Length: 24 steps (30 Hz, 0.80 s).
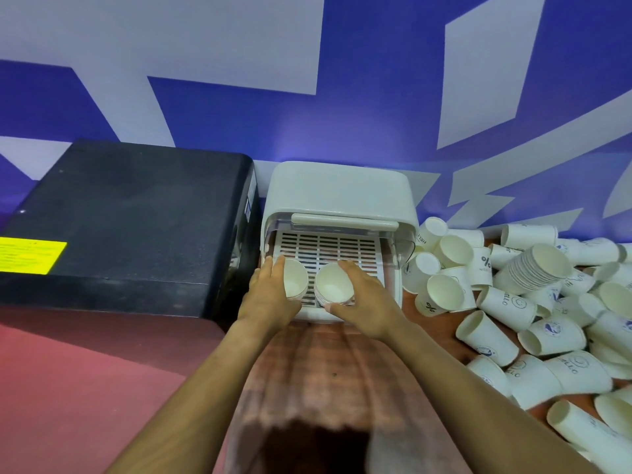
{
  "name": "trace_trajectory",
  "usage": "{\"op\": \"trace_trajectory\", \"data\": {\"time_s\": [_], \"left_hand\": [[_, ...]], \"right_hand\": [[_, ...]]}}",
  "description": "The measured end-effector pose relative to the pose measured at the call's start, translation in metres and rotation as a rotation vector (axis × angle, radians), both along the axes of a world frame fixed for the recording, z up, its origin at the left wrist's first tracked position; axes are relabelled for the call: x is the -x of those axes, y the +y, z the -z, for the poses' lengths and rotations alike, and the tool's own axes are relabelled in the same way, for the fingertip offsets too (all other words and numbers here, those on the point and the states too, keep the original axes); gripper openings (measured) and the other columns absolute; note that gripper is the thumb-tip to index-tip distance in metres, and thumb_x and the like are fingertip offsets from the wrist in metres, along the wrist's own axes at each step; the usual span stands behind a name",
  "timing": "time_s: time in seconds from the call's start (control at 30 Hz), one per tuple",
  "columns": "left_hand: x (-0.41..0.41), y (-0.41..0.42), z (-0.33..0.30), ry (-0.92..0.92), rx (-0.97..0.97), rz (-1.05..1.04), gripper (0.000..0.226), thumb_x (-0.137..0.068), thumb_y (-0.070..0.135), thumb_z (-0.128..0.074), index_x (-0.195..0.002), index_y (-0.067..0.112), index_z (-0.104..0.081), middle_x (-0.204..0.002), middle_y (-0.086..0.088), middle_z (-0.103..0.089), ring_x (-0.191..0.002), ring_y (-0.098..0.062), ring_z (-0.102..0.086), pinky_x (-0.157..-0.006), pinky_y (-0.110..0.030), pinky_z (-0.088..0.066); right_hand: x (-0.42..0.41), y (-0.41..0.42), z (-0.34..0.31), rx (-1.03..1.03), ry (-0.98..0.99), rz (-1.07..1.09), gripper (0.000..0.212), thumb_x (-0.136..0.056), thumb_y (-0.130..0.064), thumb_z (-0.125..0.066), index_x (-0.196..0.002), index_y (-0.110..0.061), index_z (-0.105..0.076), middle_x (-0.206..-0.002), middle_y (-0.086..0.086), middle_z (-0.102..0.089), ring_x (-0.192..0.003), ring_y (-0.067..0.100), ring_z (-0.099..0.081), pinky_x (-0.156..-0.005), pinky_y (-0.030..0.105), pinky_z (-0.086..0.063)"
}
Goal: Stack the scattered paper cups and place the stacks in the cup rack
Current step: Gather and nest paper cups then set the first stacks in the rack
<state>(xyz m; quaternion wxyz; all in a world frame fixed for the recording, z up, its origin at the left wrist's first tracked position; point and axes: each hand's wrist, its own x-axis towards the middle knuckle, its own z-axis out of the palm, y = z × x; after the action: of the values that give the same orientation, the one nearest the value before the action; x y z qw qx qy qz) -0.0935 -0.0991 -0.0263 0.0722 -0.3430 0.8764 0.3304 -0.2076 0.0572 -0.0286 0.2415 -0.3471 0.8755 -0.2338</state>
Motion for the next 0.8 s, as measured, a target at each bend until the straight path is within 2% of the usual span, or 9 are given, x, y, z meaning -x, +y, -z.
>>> {"op": "trace_trajectory", "data": {"time_s": [0.1, 0.2, 0.33, 0.4, 0.5, 0.67, 0.8], "left_hand": [[-0.003, 0.004, -0.006, 0.046, -0.004, -0.015, 0.090, -0.081, 0.028, -0.068, -0.151, 0.022, -0.012, -0.159, -0.007, -0.010, -0.145, -0.029, -0.010, -0.115, -0.044, -0.024], [-0.013, 0.018, -0.018, 0.200, 0.013, -0.019, 0.081, -0.081, 0.025, -0.067, -0.148, 0.024, -0.022, -0.155, -0.005, -0.020, -0.143, -0.025, -0.016, -0.115, -0.042, -0.026], [-0.023, 0.041, -0.029, 0.362, 0.020, 0.090, 0.070, -0.080, 0.022, -0.067, -0.142, 0.024, -0.035, -0.147, 0.002, -0.035, -0.136, -0.018, -0.029, -0.113, -0.032, -0.028], [-0.022, 0.050, -0.030, 0.364, -0.018, 0.141, 0.066, -0.082, 0.021, -0.066, -0.141, 0.025, -0.036, -0.142, 0.004, -0.039, -0.132, -0.017, -0.034, -0.108, -0.027, -0.029], [-0.012, 0.068, -0.033, 0.374, -0.026, 0.195, 0.061, -0.082, 0.021, -0.067, -0.138, 0.023, -0.041, -0.138, 0.001, -0.046, -0.126, -0.019, -0.042, -0.106, -0.030, -0.034], [-0.002, 0.115, -0.031, 0.286, -0.069, 0.310, 0.058, -0.084, 0.027, -0.065, -0.138, 0.026, -0.042, -0.137, 0.001, -0.047, -0.126, -0.017, -0.045, -0.103, -0.034, -0.039], [0.005, 0.137, -0.024, 0.186, -0.058, 0.351, 0.060, -0.085, 0.033, -0.064, -0.139, 0.030, -0.037, -0.137, 0.002, -0.046, -0.126, -0.018, -0.045, -0.103, -0.038, -0.040]], "right_hand": [[-0.002, 0.004, -0.005, 0.054, 0.014, 0.002, 0.082, -0.080, -0.043, -0.069, -0.147, -0.025, -0.026, -0.154, -0.003, -0.028, -0.139, 0.017, -0.028, -0.114, 0.035, -0.028], [-0.009, 0.015, -0.007, 0.117, 0.022, 0.032, 0.072, -0.083, -0.036, -0.067, -0.144, -0.025, -0.031, -0.149, -0.004, -0.034, -0.136, 0.015, -0.032, -0.110, 0.028, -0.027], [-0.020, 0.037, -0.012, 0.126, 0.025, 0.067, 0.065, -0.085, -0.031, -0.066, -0.142, -0.026, -0.034, -0.145, -0.003, -0.037, -0.133, 0.014, -0.035, -0.107, 0.028, -0.031], [-0.025, 0.051, -0.016, 0.124, 0.021, 0.084, 0.063, -0.086, -0.028, -0.065, -0.141, -0.024, -0.036, -0.144, -0.002, -0.038, -0.133, 0.014, -0.036, -0.106, 0.025, -0.030], [-0.029, 0.076, -0.023, 0.133, 0.051, 0.142, 0.060, -0.085, -0.025, -0.065, -0.140, -0.022, -0.040, -0.142, 0.001, -0.042, -0.131, 0.013, -0.038, -0.106, 0.022, -0.031], [-0.024, 0.131, -0.031, 0.066, 0.077, 0.192, 0.049, -0.087, -0.024, -0.062, -0.133, -0.020, -0.046, -0.136, 0.002, -0.046, -0.127, 0.016, -0.040, -0.102, 0.028, -0.034], [-0.008, 0.161, -0.028, 0.083, 0.059, 0.259, 0.051, -0.086, -0.028, -0.064, -0.133, -0.025, -0.046, -0.138, 0.000, -0.044, -0.127, 0.015, -0.043, -0.102, 0.031, -0.039]]}}
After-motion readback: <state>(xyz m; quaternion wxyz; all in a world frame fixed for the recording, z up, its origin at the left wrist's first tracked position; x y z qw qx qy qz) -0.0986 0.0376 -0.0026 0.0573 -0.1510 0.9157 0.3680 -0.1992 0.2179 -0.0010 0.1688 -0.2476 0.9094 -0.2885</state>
